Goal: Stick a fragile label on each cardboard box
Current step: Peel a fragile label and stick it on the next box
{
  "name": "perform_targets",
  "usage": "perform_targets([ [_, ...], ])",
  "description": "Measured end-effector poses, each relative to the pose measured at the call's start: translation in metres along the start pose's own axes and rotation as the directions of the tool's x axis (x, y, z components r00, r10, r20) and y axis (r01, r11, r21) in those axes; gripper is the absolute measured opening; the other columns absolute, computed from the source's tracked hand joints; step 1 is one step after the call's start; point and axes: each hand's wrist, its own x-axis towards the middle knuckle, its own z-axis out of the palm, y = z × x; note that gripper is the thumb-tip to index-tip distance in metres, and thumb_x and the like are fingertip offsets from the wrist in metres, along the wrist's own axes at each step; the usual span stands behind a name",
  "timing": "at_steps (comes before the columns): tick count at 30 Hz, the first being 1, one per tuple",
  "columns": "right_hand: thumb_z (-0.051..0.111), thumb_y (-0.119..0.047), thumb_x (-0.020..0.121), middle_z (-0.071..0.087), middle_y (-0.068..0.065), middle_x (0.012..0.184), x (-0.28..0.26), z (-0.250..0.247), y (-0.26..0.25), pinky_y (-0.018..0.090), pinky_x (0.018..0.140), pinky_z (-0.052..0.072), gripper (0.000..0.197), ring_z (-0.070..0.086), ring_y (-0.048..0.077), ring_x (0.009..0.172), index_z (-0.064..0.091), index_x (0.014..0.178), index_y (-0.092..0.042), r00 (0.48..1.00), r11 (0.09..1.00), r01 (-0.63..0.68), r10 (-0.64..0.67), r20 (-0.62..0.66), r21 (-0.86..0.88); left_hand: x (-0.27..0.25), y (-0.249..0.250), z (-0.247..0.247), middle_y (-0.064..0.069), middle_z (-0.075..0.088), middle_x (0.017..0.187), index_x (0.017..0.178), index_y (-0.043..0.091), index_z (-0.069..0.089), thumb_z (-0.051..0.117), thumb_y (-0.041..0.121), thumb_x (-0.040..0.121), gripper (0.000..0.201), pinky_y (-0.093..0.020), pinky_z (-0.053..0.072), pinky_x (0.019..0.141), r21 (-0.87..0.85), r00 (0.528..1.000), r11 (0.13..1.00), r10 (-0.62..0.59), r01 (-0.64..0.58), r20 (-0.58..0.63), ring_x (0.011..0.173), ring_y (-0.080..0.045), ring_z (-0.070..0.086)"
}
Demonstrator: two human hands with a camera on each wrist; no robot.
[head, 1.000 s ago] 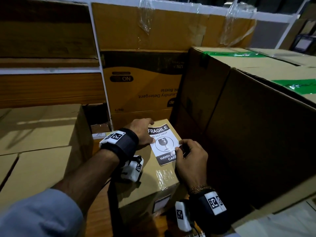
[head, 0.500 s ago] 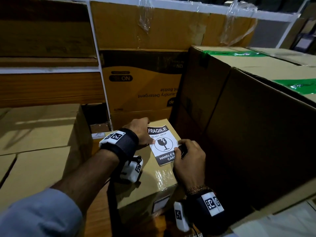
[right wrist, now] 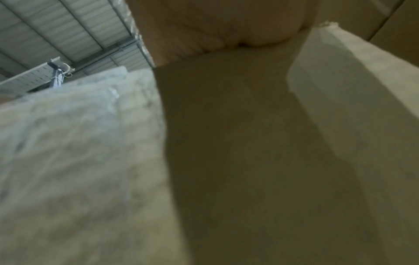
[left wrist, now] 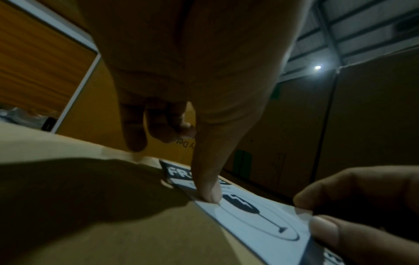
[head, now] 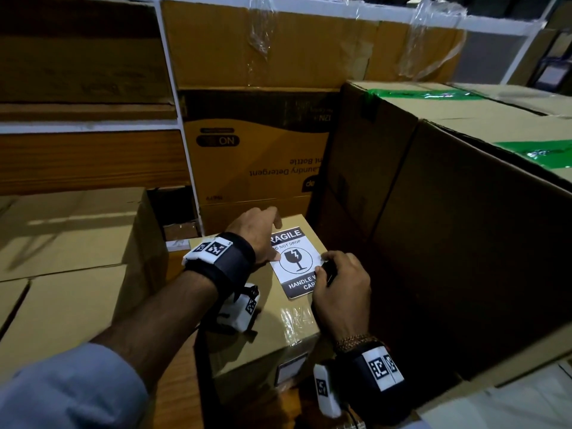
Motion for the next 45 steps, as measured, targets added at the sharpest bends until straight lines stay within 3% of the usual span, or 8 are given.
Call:
perform_targets([
  [8, 0.073, -0.016, 0.090, 0.063, -0.001, 0.107, 0.001, 0.000, 0.003, 0.024, 0.082, 0.053, 0.023, 0.063, 0.013, 0.096, 0.069, 0.113, -0.017, 1.000, 0.999, 0.028, -0.028, -0.002, 0.027, -0.008, 0.016, 0.009, 0.000, 0.057, 0.131, 0.136, 0.028, 0.059, 0.085, 0.029, 0.082, 0.060, -0.044, 0.057, 0.093, 0.144, 0.980, 0.974, 0.159, -0.175, 0.115, 0.114, -0.024, 0.059],
  [12, 0.073, -0.015, 0.090, 0.063, -0.001, 0.106, 0.001, 0.000, 0.004, 0.028, 0.083, 0.056, 0.023, 0.064, 0.014, 0.095, 0.070, 0.112, -0.016, 0.999, 0.998, 0.038, -0.038, -0.004, 0.043, -0.012, 0.016, 0.007, 0.001, 0.058, 0.128, 0.136, 0.025, 0.055, 0.081, 0.044, 0.081, 0.064, -0.045, 0.056, 0.094, 0.202, 0.966, 0.958, 0.162, -0.204, 0.203, 0.114, -0.025, 0.059],
  [20, 0.075, -0.012, 0.088, 0.061, 0.001, 0.108, 0.001, 0.000, 0.002, 0.021, 0.081, 0.050, 0.024, 0.063, 0.014, 0.097, 0.070, 0.112, -0.014, 1.000, 0.999, 0.019, -0.018, -0.013, 0.042, -0.019, 0.012, 0.007, -0.004, 0.032, 0.159, 0.156, 0.021, 0.032, 0.080, 0.071, 0.069, 0.112, -0.045, 0.041, 0.113, 0.272, 0.934, 0.929, 0.158, -0.250, 0.319, 0.140, -0.025, 0.039],
  [25, 0.077, -0.020, 0.087, 0.056, 0.001, 0.115, 0.000, -0.001, 0.002, 0.036, 0.095, 0.050, 0.025, 0.049, 0.018, 0.114, 0.074, 0.112, -0.019, 1.000, 0.997, 0.004, -0.006, -0.031, -0.077, -0.018, 0.008, 0.007, 0.001, 0.015, 0.170, 0.161, 0.021, 0.021, 0.079, 0.078, 0.063, 0.127, -0.043, 0.036, 0.118, 0.295, 0.927, 0.922, 0.141, -0.251, 0.347, 0.147, -0.024, 0.032],
  [28, 0.071, -0.033, 0.093, 0.060, -0.002, 0.125, 0.001, -0.006, 0.006, 0.042, 0.106, 0.038, 0.024, 0.042, 0.019, 0.125, 0.077, 0.115, -0.024, 0.998, 0.981, -0.023, 0.035, 0.058, -0.194, -0.020, 0.008, 0.006, 0.000, 0.001, 0.172, 0.164, 0.019, 0.010, 0.078, 0.077, 0.066, 0.133, -0.040, 0.028, 0.123, 0.308, 0.924, 0.915, 0.145, -0.261, 0.354, 0.154, -0.024, 0.021],
  [31, 0.066, -0.032, 0.098, 0.060, 0.000, 0.135, 0.004, -0.014, 0.007, 0.042, 0.109, 0.046, 0.030, 0.050, 0.019, 0.126, 0.075, 0.124, -0.020, 0.984, 0.991, -0.019, 0.042, 0.176, -0.130, -0.021, 0.008, 0.007, -0.003, -0.003, 0.172, 0.164, 0.016, 0.009, 0.078, 0.076, 0.068, 0.132, -0.039, 0.023, 0.124, 0.308, 0.922, 0.912, 0.155, -0.272, 0.356, 0.156, -0.024, 0.014],
  [39, 0.062, -0.044, 0.096, 0.057, -0.001, 0.136, 0.010, -0.035, -0.013, 0.038, 0.101, 0.043, 0.044, 0.044, 0.022, 0.126, 0.062, 0.136, -0.026, 0.900, 0.809, 0.312, -0.083, 0.428, -0.499, -0.020, 0.006, 0.007, -0.008, -0.005, 0.172, 0.164, 0.016, 0.009, 0.081, 0.075, 0.064, 0.137, -0.042, 0.023, 0.126, 0.280, 0.926, 0.930, 0.132, -0.239, 0.353, 0.157, -0.027, 0.011],
  [45, 0.058, -0.047, 0.097, 0.045, 0.008, 0.137, 0.026, -0.035, -0.020, 0.040, 0.103, 0.043, 0.063, 0.040, 0.026, 0.128, 0.039, 0.154, -0.029, 0.835, 0.787, 0.365, -0.041, 0.549, -0.497, -0.021, 0.008, 0.006, -0.012, -0.007, 0.172, 0.164, 0.015, 0.007, 0.079, 0.076, 0.066, 0.136, -0.040, 0.022, 0.126, 0.279, 0.925, 0.931, 0.125, -0.234, 0.359, 0.157, -0.029, 0.012],
])
